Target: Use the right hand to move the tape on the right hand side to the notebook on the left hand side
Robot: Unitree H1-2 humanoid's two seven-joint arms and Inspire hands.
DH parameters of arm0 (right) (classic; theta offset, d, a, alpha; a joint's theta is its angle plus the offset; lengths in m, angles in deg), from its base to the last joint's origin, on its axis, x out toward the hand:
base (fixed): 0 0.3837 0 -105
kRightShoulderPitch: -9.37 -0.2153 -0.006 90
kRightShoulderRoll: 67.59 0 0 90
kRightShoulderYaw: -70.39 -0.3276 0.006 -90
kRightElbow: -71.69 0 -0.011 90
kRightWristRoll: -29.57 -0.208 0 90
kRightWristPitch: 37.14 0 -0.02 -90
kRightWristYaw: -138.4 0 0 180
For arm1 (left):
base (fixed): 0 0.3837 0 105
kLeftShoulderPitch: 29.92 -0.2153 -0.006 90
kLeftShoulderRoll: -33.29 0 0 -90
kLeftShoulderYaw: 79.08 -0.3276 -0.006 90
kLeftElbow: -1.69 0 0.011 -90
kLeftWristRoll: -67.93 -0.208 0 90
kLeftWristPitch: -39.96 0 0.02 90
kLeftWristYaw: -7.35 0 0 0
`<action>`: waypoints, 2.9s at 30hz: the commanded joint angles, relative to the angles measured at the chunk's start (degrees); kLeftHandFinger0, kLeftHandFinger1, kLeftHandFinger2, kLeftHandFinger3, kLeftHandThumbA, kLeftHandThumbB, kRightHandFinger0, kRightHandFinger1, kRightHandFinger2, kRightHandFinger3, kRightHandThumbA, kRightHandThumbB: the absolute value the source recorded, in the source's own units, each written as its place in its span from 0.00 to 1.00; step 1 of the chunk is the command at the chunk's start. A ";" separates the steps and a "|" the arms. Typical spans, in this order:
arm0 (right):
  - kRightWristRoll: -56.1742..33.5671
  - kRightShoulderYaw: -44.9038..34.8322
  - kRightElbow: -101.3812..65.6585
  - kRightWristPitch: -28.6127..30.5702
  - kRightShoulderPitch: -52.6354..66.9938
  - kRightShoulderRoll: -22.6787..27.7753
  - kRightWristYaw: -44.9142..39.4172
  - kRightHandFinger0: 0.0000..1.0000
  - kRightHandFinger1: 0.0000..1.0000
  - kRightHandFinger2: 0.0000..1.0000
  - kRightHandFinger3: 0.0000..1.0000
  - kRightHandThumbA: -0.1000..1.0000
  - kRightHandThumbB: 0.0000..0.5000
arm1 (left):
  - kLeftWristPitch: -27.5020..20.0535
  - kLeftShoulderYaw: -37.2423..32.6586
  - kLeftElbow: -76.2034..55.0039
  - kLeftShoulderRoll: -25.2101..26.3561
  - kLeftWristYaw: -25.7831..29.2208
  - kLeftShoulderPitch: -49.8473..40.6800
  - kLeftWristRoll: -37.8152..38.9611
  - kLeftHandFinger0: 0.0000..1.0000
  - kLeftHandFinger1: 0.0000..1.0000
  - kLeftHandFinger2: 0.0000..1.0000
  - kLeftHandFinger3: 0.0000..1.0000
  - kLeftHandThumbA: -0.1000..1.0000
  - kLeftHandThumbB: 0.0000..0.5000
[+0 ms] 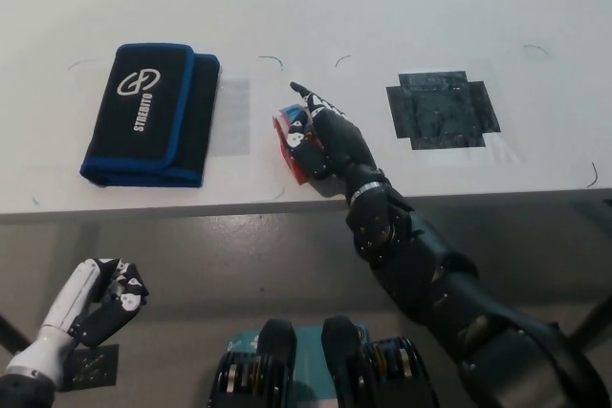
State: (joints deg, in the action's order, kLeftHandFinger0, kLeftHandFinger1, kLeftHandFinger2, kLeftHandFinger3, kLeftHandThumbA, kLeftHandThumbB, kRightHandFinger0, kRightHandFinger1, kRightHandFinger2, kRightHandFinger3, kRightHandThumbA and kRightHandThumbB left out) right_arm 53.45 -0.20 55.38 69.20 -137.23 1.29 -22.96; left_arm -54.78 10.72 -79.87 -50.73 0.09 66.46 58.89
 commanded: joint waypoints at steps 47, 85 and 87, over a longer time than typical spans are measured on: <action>0.59 2.63 1.35 0.71 -3.06 -3.80 0.29 1.00 1.00 1.00 1.00 0.77 1.00 | -0.31 0.30 -2.26 1.22 -0.67 1.02 0.19 0.07 0.15 0.30 0.41 0.00 0.63; 2.96 1.61 -36.69 -7.74 9.15 10.33 -6.77 1.00 1.00 1.00 1.00 0.78 1.00 | -1.17 0.62 -0.86 1.08 -0.31 0.79 0.31 0.08 0.15 0.29 0.40 0.00 0.64; 3.01 1.29 -40.03 -8.34 11.26 11.20 -7.50 1.00 1.00 1.00 1.00 0.79 1.00 | -1.30 0.49 -0.89 1.20 -0.43 0.75 0.20 0.08 0.16 0.29 0.39 0.00 0.63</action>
State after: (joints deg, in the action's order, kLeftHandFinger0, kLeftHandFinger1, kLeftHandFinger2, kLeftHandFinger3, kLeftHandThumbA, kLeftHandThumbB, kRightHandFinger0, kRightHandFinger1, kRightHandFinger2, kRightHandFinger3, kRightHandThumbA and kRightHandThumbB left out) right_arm 55.84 2.15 20.84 62.71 -126.88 11.14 -28.17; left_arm -54.86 10.86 -79.88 -50.73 -0.04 66.82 58.93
